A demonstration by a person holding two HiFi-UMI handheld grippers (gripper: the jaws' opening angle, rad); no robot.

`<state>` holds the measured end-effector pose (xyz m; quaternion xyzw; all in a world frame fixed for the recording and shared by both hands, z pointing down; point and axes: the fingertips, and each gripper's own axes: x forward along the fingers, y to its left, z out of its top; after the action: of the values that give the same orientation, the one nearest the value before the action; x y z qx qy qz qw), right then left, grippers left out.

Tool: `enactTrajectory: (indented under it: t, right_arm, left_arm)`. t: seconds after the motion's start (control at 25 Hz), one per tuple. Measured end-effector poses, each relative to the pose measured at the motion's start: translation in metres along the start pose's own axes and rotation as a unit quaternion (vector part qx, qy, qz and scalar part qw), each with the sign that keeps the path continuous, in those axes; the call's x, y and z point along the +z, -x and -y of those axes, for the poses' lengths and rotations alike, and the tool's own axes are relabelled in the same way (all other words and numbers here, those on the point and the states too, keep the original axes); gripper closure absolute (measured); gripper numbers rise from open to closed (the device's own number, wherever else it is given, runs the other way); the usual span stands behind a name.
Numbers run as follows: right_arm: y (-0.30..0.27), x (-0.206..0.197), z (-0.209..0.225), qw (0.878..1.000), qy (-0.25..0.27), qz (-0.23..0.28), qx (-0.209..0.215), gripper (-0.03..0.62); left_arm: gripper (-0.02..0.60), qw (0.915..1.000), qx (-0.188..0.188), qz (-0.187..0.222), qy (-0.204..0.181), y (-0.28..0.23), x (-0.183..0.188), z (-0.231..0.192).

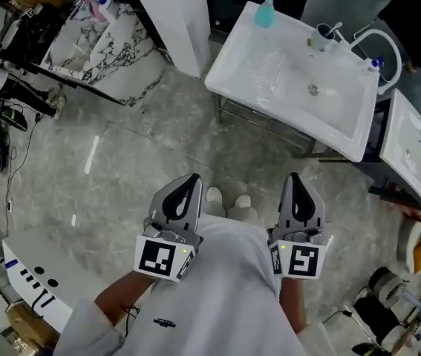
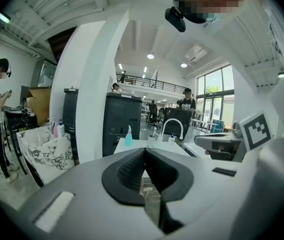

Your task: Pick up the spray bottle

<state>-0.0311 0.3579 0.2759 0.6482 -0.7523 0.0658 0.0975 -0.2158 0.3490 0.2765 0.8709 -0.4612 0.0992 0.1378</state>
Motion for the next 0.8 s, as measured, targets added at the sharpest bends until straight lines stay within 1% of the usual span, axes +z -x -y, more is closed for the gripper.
enactTrajectory:
  t: [0.12, 0.2, 0.28, 0.4, 0.44, 0.48, 0.6, 0.8]
  right_arm:
    - [0.018, 0.009, -0.002, 0.999, -0.023, 0.027, 0.008, 0.588]
    - [0.028, 0.014, -0.002, 0.999, -0.009, 0.037, 0.01, 0.588]
    - [0.035, 0.012, -0.004, 0.999, 0.004, 0.03, 0.015, 0.588]
    - [0.038, 0.01, -0.012, 0.997, -0.041, 0.026, 0.057, 0.588]
    - [0.037, 0.011, -0.016, 0.996, -0.044, 0.028, 0.065, 0.588]
    - [0.036, 0.011, -0.02, 0.997, -0.035, 0.03, 0.069, 0.588]
    - [0.035, 0.012, -0.033, 0.997, -0.007, 0.035, 0.067, 0.588]
    - [0.028, 0.026, -0.042, 0.998, 0.02, 0.043, 0.03, 0.588]
  left_arm:
    - [0.578, 1.0, -0.001, 0.005, -0.003, 0.007, 0.001, 0.008]
    - [0.578, 1.0, -0.003, 0.008, -0.005, 0.011, 0.002, 0.013]
    - [0.578, 1.0, -0.001, 0.008, -0.006, 0.015, 0.002, 0.015]
    - [0.578, 0.9998, 0.005, 0.018, -0.003, 0.022, 0.005, 0.013]
    - [0.578, 0.9997, 0.006, 0.023, -0.001, 0.024, 0.007, 0.01]
    - [0.578, 0.9996, 0.006, 0.026, 0.001, 0.026, 0.008, 0.006]
    - [0.578, 0.9995, 0.0, 0.032, 0.003, 0.03, 0.008, 0.0]
    - [0.578, 0.9995, -0.014, 0.027, 0.002, 0.023, 0.012, -0.011]
